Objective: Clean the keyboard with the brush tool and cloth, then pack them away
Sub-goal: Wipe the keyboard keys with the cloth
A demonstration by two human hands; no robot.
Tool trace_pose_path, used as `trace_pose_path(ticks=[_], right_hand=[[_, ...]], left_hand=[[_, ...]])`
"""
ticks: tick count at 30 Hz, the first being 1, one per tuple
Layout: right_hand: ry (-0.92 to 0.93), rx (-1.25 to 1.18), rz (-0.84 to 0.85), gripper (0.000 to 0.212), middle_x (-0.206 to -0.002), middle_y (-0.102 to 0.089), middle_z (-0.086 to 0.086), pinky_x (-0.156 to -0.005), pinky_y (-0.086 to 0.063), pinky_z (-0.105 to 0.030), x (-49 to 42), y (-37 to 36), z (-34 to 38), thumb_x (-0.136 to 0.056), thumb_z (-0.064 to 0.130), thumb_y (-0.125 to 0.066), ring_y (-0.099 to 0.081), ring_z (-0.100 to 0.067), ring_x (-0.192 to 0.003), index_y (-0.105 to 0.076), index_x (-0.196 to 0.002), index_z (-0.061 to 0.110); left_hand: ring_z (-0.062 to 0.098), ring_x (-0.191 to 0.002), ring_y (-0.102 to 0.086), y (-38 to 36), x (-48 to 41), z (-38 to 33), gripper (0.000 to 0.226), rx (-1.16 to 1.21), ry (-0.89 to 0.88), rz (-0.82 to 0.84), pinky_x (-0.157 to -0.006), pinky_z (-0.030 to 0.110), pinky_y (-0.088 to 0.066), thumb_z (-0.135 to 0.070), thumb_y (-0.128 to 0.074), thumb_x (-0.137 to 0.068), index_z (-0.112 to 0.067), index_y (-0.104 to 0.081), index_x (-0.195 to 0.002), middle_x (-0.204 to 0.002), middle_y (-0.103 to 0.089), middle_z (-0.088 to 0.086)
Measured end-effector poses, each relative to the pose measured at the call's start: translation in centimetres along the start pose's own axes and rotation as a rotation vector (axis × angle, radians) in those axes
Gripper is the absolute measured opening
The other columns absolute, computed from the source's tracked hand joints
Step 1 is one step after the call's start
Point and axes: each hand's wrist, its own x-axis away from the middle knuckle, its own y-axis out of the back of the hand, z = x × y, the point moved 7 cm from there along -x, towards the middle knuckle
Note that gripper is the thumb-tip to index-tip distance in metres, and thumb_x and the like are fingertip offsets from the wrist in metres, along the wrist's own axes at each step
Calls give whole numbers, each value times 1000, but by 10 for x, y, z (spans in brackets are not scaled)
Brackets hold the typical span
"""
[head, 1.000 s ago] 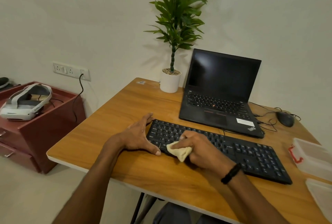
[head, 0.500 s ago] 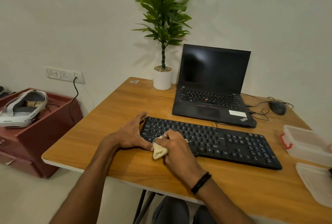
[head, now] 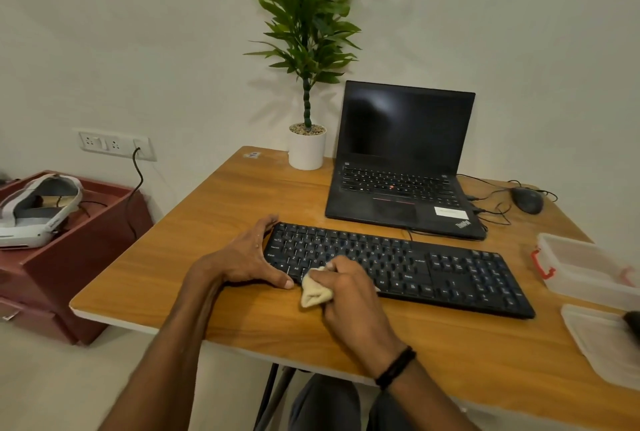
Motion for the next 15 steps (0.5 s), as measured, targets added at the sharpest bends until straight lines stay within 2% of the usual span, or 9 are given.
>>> trace_pose_path(ticks=[2,4,6,8,10,11,13,15], right_hand=[[2,-38,-36,36,-107,-46,8,-71,-31,-14,-14,-9,17,-95,13,-62,-36,-6,-97,-64,-128,26],[-52,-155,-65,33,-103,-50,10,-71,-34,-10,-24,-7,17,-93,10,-63,-43,-5,-96,-68,-121,26],[-161,-407,-100,24,-97,-58,14,-71,-43,-9,-32,7,-3,-92,14,-67,-56,-4,-94,-71,-113,24],[-316,-560,-250,20,-92,-64,13,-66,-47,-11,-39,27,-32,-91,19,-69,-63,-7,-88,-71,-111,19],[-356,-398,-414,23,-96,-66,6,-64,-45,-12,-48,48,-46,-89,23,-72,-63,-9,-85,-70,-111,17],[-339,-291,-441,23,-99,-64,4,-64,-41,-10,-55,52,-46,-89,22,-72,-59,-8,-85,-70,-112,17],[-292,-130,-373,21,-100,-59,3,-66,-38,-11,-72,43,-39,-91,17,-69,-52,-8,-87,-69,-112,19],[-254,11,-242,19,-103,-57,0,-76,-44,-19,-87,20,-31,-92,13,-66,-52,-12,-93,-70,-110,19]], left_hand=[[14,-141,-37,2,0,-2,147,-3,-10,-10,-122,40,-32,-50,-101,-44,-30,-12,-160,-157,-33,-6],[15,-141,-39,3,1,-2,146,-10,-23,-26,-121,40,-33,-56,-99,-43,-32,-14,-159,-154,-36,-9],[15,-138,-41,1,2,1,146,-38,-21,-41,-120,42,-36,-64,-97,-41,-36,-13,-158,-153,-36,-10],[16,-139,-40,-2,2,5,148,-72,-19,-42,-119,45,-36,-73,-94,-40,-40,-10,-158,-156,-34,-8],[17,-141,-39,-1,0,6,151,-88,-18,-46,-120,46,-35,-76,-92,-39,-41,-8,-158,-160,-32,-7],[17,-142,-38,0,-1,6,152,-100,-16,-54,-120,47,-34,-78,-91,-38,-41,-7,-159,-161,-31,-7],[18,-143,-38,3,-2,5,153,-124,-14,-75,-121,47,-33,-79,-90,-38,-42,-5,-159,-161,-31,-8],[16,-143,-37,3,0,5,153,-128,-19,-90,-121,46,-33,-79,-90,-37,-43,-6,-159,-162,-31,-9]])
